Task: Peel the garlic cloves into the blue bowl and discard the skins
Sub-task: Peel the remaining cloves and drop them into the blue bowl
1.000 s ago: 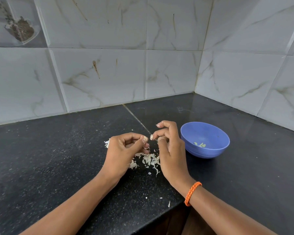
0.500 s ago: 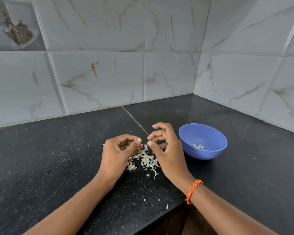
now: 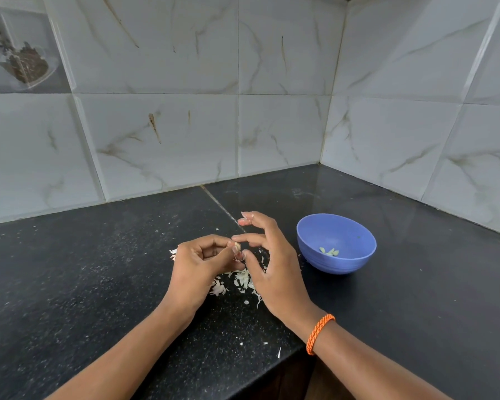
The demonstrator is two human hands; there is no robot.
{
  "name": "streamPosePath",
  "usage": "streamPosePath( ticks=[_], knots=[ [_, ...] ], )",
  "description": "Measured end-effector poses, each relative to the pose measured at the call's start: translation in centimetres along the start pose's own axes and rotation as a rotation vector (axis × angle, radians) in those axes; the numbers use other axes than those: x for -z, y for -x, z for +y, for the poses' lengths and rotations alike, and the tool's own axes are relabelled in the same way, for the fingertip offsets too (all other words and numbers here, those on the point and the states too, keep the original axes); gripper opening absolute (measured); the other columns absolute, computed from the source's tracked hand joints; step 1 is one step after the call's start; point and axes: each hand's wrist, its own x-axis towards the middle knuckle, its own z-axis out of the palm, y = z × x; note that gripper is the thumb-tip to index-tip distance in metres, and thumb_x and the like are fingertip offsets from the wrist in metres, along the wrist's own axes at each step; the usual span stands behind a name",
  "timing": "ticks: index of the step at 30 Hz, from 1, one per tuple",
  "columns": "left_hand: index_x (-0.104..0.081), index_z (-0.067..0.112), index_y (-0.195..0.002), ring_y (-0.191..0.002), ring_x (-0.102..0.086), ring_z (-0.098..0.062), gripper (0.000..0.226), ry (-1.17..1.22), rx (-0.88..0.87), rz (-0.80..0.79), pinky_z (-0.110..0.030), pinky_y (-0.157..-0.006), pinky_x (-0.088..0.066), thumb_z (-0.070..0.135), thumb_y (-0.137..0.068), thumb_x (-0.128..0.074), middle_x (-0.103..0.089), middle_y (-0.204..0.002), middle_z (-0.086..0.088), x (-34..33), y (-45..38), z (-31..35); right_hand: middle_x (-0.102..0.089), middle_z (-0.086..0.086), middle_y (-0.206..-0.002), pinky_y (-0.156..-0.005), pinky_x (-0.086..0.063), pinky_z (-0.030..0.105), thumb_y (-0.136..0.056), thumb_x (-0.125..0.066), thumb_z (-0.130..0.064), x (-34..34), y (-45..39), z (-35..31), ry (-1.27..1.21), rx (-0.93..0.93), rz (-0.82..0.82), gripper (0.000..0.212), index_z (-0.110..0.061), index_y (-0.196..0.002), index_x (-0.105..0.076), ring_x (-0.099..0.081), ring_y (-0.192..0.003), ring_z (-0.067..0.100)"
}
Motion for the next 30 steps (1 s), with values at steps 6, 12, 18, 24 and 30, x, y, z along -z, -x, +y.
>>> streamPosePath(
  ticks=[6,12,18,24,30],
  knots=[
    [-0.082,0.007,-0.101,-0.074,-0.078,-0.035,0.016,0.023,0.074,-0.038,-0.036,-0.07,-0.066,0.021,-0.095,-0.078,-0.079,-0.09,-0.023,0.0,0.3,0.6,-0.062,-0.007,-0.134,-0.098,-0.05,0.018,-0.091,-0.075,0.007,0.6,-0.2,-0.3,0.032,0.027,0.052,0.069,-0.021,-0.148,-0.049,-0.072,-0.111,0.006],
    [-0.081,0.01,-0.087,-0.074,-0.066,-0.021,0.023,-0.115,-0.014,0.011,-0.038,-0.065,-0.049,0.031,-0.097,-0.077,-0.076,-0.083,-0.014,0.1,0.1,0.5,-0.056,-0.006,-0.119,-0.075,-0.055,0.024,-0.089,-0.078,0.005,2.4,-1.5,-0.5,0.093,0.046,0.052,0.073,-0.031,-0.146,-0.05,-0.069,-0.096,0.017],
    [-0.083,0.012,-0.092,-0.075,-0.063,-0.005,0.022,-0.142,-0.052,0.073,-0.027,-0.072,-0.045,0.019,-0.105,-0.067,-0.073,-0.079,-0.005,0.0,0.1,0.6,-0.06,-0.009,-0.109,-0.081,-0.047,0.015,-0.096,-0.061,0.009,7.5,-4.4,2.2,0.256,-0.101,0.141,0.061,-0.028,-0.143,-0.055,-0.062,-0.089,0.015],
    [-0.083,0.014,-0.092,-0.07,-0.06,-0.002,0.021,-0.194,-0.085,0.086,-0.023,-0.071,-0.044,0.017,-0.105,-0.067,-0.073,-0.077,-0.006,0.1,0.0,0.3,-0.071,-0.011,-0.088,-0.077,-0.048,0.023,-0.097,-0.069,-0.002,11.2,-5.3,3.9,0.369,-0.228,0.118,0.056,-0.024,-0.145,-0.052,-0.067,-0.085,0.008],
    [-0.083,0.021,-0.091,-0.078,-0.067,-0.015,0.019,-0.27,-0.138,0.078,-0.032,-0.078,-0.048,0.02,-0.104,-0.07,-0.074,-0.078,-0.004,0.4,-0.5,-0.1,-0.077,-0.016,-0.096,-0.079,-0.058,0.04,-0.105,-0.052,-0.011,12.1,-5.1,3.8,0.531,-0.322,0.079,0.045,-0.032,-0.145,-0.052,-0.069,-0.092,0.016]
  ],
)
